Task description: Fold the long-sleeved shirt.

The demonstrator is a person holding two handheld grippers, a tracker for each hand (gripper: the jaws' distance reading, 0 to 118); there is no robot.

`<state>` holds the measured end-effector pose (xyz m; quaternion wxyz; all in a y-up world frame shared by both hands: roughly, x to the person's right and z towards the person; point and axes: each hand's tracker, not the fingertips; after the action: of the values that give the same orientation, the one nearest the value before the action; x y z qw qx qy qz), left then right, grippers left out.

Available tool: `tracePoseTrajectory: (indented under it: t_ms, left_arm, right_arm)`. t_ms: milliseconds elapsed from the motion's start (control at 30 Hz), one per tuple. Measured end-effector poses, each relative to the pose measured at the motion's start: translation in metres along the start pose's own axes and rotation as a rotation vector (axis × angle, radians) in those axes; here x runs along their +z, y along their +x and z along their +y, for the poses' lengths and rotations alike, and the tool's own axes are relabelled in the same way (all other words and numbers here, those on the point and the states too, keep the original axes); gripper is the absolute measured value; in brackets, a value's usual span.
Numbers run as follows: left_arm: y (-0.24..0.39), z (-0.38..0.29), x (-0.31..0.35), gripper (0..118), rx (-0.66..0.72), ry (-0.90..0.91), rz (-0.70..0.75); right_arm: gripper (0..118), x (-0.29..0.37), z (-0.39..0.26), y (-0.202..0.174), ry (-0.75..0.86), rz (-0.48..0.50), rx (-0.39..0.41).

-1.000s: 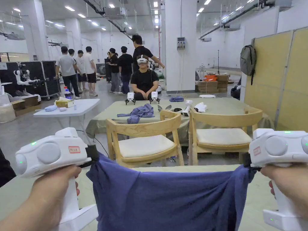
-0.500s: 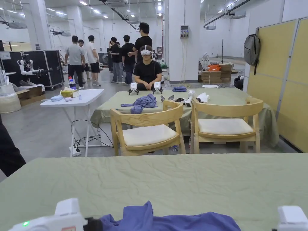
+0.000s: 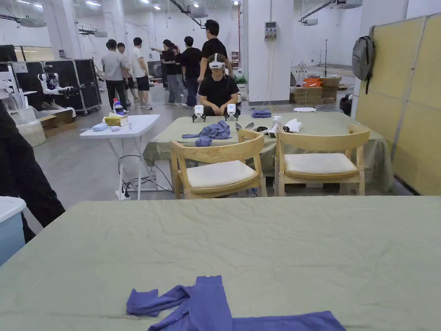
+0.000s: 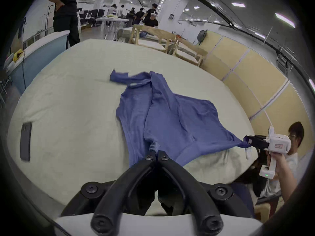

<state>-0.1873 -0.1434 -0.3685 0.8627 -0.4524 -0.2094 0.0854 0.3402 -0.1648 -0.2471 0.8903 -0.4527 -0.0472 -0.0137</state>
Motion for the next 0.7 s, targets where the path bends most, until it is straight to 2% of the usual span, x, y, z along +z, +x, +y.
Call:
tracePoseTrajectory:
  t_ms: [167, 300, 333, 367, 400, 433, 467, 500, 600, 633, 667, 700]
  left_arm:
    - [-0.014, -0.049, 0.005, 0, 0.034, -0.093, 0.018]
    - [-0.022, -0.065, -0.01, 1, 0.07, -0.138, 0.018]
    - [-0.022, -0.065, -0.01, 13, 0.078, -0.132, 0.016]
    - [-0.02, -0.064, -0.011, 59, 0.076, -0.119, 0.035]
    - [-0.019, -0.062, -0.011, 102, 0.063, -0.081, 0.082]
    - [-0.016, -0.061, -0.006, 118, 0.059, -0.04, 0.106]
    - [-0.014, -0.056, 0.007, 112, 0.065, 0.076, 0.026]
    - [-0.011, -0.054, 0.013, 109, 0.052, 0.099, 0.041]
    - [0.002, -0.045, 0.024, 113, 0.033, 0.124, 0.028]
    - [0.007, -0.043, 0.026, 109, 0.023, 0.123, 0.027]
    - [0.012, -0.043, 0.031, 73, -0.011, 0.101, 0.005]
    - [0.017, -0.043, 0.033, 9, -0.046, 0.111, -0.029]
  right_arm:
    - [7, 0.006, -0.053, -0.006, -0.087, -0.001, 0.001]
    - [8, -0.006, -0.068, -0.011, -0.155, 0.018, 0.002]
    - [16, -0.007, -0.068, -0.012, -0.158, 0.012, 0.007]
    - [49, -0.006, -0.066, -0.011, -0.152, -0.03, 0.022]
    - [87, -0.006, -0.065, -0.012, -0.134, -0.079, 0.035]
    - [118, -0.003, -0.063, -0.012, -0.094, -0.117, 0.042]
    - [117, 0.009, -0.061, -0.014, -0.009, -0.102, 0.042]
    - [113, 0.012, -0.054, -0.011, -0.009, -0.109, 0.045]
    - [116, 0.024, -0.041, -0.013, 0.001, -0.08, -0.03]
    - [107, 0.024, -0.033, -0.019, 0.022, -0.077, -0.066]
    - [67, 0.027, -0.029, -0.023, 0.048, -0.031, -0.09]
    - [10, 0.027, -0.023, -0.028, 0.074, 0.004, -0.098]
